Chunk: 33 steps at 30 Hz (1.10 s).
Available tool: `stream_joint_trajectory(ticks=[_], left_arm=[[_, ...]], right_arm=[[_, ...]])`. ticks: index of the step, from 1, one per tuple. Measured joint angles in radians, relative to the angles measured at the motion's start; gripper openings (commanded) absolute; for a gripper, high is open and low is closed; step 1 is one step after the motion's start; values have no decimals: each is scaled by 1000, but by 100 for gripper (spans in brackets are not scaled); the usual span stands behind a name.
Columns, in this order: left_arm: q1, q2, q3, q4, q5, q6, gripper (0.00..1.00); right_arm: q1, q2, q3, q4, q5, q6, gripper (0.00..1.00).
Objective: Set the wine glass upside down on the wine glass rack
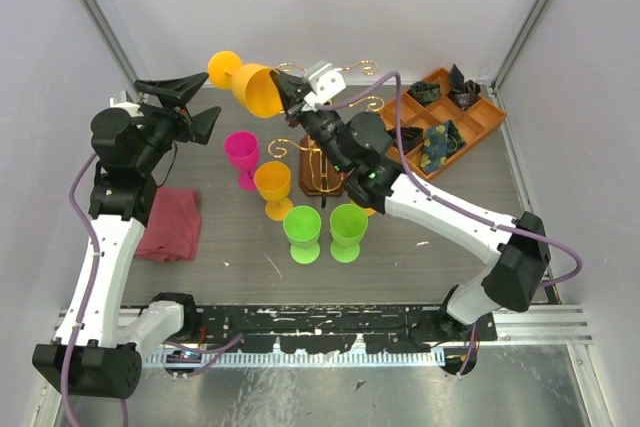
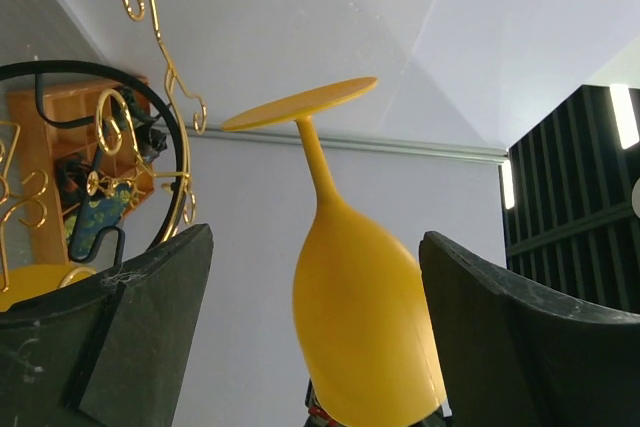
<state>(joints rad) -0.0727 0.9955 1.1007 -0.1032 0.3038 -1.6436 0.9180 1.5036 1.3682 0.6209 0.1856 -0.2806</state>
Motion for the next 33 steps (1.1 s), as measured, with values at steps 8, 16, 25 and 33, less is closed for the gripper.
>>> stream_joint_trajectory(ticks=[8, 16, 25, 33], left_arm=[[0, 12, -4, 0, 22, -11, 76], [0, 13, -5, 7, 28, -19, 65], [2, 14, -7, 26, 39, -39, 45], [8, 32, -7, 32, 37, -47, 29]], right_arm=[[63, 48, 10, 39, -1, -21, 0], [111, 94, 12, 72, 18, -40, 0], [129, 94, 11, 118, 73, -53, 0], [130, 94, -4, 146, 95, -58, 0]])
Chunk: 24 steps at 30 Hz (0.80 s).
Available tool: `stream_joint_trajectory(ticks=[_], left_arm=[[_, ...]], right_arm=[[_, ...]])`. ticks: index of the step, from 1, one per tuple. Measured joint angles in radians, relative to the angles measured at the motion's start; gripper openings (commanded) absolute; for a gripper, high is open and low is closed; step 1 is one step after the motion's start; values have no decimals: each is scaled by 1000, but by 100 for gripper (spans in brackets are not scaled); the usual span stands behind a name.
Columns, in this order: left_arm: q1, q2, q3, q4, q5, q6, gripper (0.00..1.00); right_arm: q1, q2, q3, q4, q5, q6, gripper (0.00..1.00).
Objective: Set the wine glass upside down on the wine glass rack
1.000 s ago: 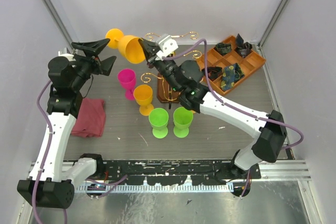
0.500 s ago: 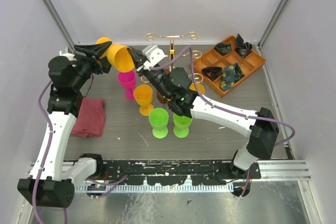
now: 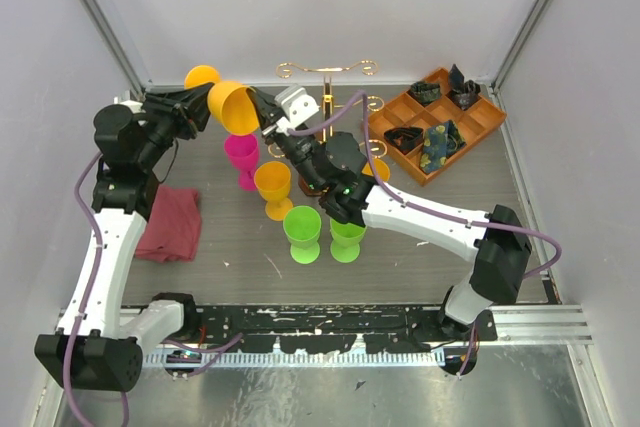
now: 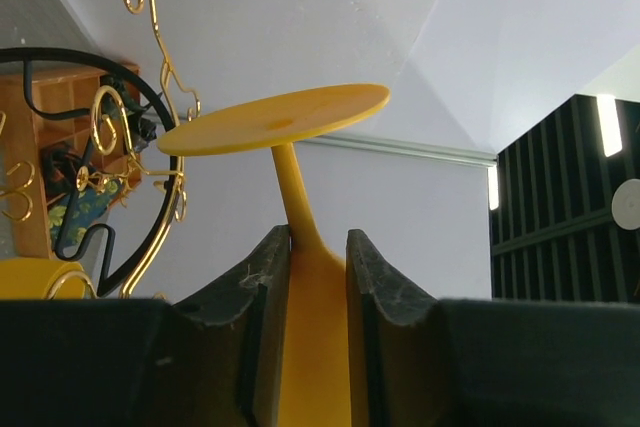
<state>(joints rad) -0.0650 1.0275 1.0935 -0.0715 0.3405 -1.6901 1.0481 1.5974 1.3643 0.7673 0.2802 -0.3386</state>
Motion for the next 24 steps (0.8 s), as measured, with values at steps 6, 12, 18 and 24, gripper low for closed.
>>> stream_joint_trajectory(ticks=[6, 12, 18, 24], left_arm=[[0, 17, -3, 11, 5, -19, 17], [0, 20, -3, 31, 9, -25, 2], [0, 29, -18, 71, 24, -29, 0], [0, 49, -18, 116, 34, -24, 0]], right_arm=[[0, 0, -7, 14, 5, 0, 0], [0, -1, -7, 23, 6, 0, 2], [-1, -14, -23, 21, 7, -1, 13], [-1, -29, -44, 10, 8, -6, 13]])
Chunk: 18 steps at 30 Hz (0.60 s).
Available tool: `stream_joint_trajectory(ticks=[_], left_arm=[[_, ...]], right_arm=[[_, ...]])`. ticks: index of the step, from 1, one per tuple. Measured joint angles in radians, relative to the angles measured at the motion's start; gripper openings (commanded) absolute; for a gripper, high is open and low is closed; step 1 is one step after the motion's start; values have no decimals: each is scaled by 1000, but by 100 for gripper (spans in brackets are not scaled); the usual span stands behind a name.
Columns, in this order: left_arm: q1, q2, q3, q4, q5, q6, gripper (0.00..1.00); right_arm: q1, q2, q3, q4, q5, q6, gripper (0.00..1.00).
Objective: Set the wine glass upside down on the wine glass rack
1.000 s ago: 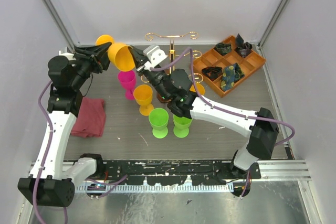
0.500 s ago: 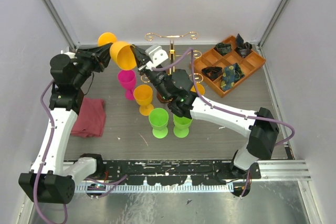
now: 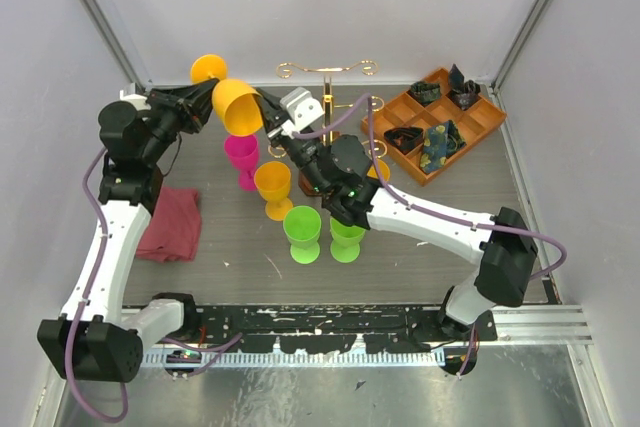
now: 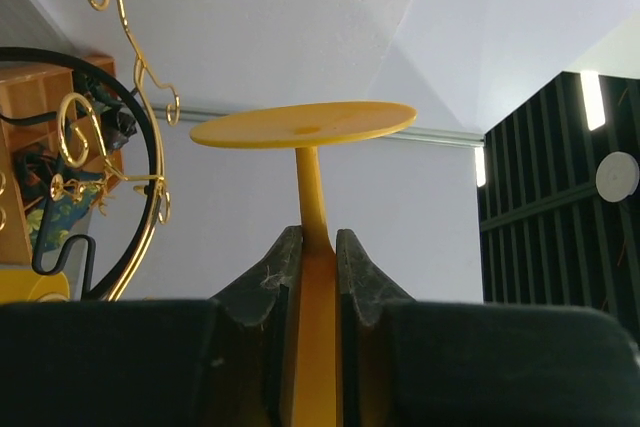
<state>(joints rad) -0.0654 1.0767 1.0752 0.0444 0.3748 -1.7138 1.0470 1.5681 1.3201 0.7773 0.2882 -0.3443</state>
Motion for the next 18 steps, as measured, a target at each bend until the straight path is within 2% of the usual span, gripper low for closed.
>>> stream_joint_trajectory(ticks=[4, 12, 18], left_arm=[[-1, 7, -1, 29, 6, 3, 0], [-1, 23, -1, 70, 8, 68, 0], [-1, 71, 3, 117, 10, 142, 0]], right_arm=[[0, -6, -7, 0, 2, -3, 26], [0, -31, -35, -35, 18, -18, 36], [0, -64, -48, -78, 56, -36, 65]])
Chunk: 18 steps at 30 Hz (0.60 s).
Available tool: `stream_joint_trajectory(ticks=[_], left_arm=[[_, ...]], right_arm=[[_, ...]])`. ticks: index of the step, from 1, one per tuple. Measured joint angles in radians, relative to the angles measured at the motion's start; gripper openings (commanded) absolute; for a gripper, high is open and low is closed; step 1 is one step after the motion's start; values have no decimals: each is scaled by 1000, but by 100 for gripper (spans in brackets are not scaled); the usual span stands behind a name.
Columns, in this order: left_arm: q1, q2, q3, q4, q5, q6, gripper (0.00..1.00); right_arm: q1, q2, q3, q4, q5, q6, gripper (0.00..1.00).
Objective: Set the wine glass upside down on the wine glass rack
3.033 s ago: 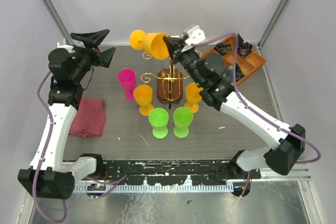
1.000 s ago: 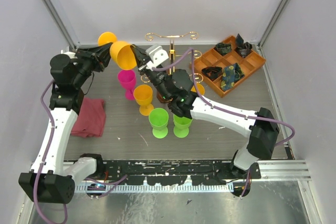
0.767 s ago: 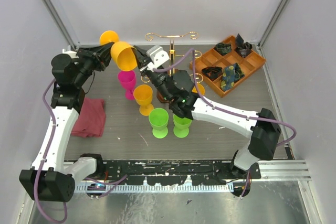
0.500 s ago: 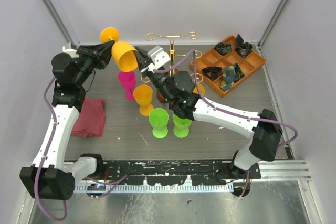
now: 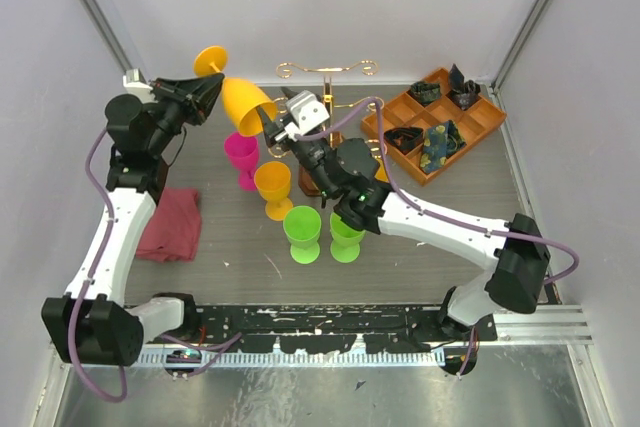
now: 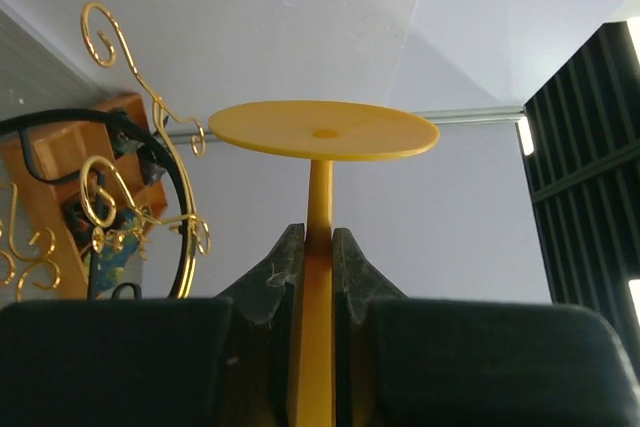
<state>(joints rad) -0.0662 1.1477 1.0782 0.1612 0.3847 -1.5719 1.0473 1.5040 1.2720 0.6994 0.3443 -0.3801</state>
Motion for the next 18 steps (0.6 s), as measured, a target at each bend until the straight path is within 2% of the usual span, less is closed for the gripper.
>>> stream_joint_trajectory(ticks=[4, 10, 13, 14, 18], left_arm=[[6, 55, 40, 26, 7, 59, 0], [26, 183, 208, 60, 47, 222, 0], [29, 244, 306, 57, 50, 383, 0], [29, 259, 312, 57, 50, 397, 0], [28, 303, 319, 64, -23, 631, 0]], right_arm=[[0, -35, -32, -41, 48, -15, 71], [0, -109, -49, -200, 164, -13, 84], [0, -168, -50, -313, 213, 0, 88], [0, -186, -50, -343, 224, 6, 88], [0, -292, -50, -502, 275, 42, 90]])
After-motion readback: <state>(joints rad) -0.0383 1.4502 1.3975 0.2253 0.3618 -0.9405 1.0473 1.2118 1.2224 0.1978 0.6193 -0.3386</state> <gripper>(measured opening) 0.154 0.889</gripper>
